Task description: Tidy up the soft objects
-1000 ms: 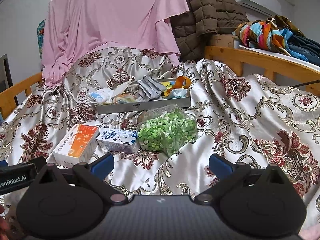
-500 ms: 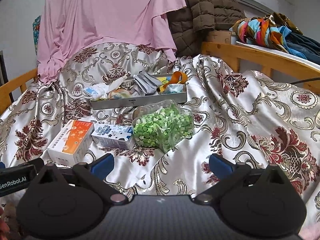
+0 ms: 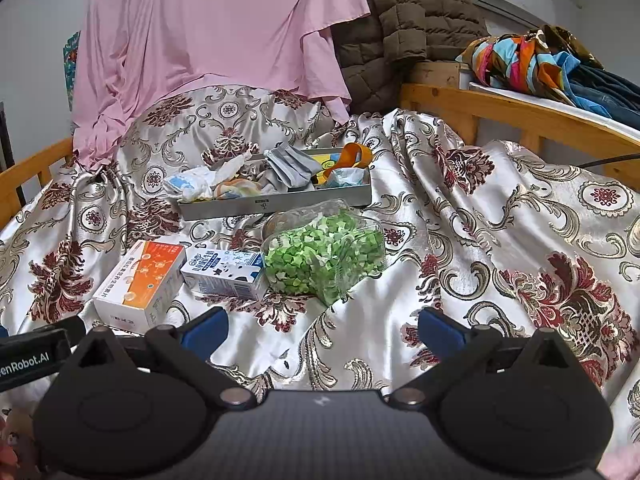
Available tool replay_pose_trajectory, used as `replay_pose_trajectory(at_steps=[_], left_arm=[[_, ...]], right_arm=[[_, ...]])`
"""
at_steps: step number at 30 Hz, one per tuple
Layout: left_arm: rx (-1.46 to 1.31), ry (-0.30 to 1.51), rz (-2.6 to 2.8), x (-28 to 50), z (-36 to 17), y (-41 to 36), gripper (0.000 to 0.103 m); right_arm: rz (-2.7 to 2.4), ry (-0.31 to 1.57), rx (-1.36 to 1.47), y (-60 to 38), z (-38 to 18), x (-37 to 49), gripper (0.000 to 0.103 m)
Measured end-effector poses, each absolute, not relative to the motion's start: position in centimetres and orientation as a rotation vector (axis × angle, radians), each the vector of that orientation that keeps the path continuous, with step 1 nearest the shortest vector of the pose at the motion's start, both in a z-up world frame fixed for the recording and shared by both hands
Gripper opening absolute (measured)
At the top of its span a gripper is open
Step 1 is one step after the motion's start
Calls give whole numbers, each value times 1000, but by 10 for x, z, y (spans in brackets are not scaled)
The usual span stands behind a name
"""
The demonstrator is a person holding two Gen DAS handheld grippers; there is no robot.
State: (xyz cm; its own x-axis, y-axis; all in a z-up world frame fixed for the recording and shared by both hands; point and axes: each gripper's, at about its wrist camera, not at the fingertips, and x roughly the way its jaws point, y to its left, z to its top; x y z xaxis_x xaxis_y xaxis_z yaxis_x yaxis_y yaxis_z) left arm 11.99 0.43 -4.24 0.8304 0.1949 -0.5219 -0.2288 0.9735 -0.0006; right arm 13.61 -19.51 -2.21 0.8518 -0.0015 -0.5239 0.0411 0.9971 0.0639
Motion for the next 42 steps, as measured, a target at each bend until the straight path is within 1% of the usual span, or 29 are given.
replay_pose_trajectory(at_steps=[42], left_arm=[[-70,551,232,119,-45,11,102]], right_arm=[[-23,547,75,-195,-22,135,103]])
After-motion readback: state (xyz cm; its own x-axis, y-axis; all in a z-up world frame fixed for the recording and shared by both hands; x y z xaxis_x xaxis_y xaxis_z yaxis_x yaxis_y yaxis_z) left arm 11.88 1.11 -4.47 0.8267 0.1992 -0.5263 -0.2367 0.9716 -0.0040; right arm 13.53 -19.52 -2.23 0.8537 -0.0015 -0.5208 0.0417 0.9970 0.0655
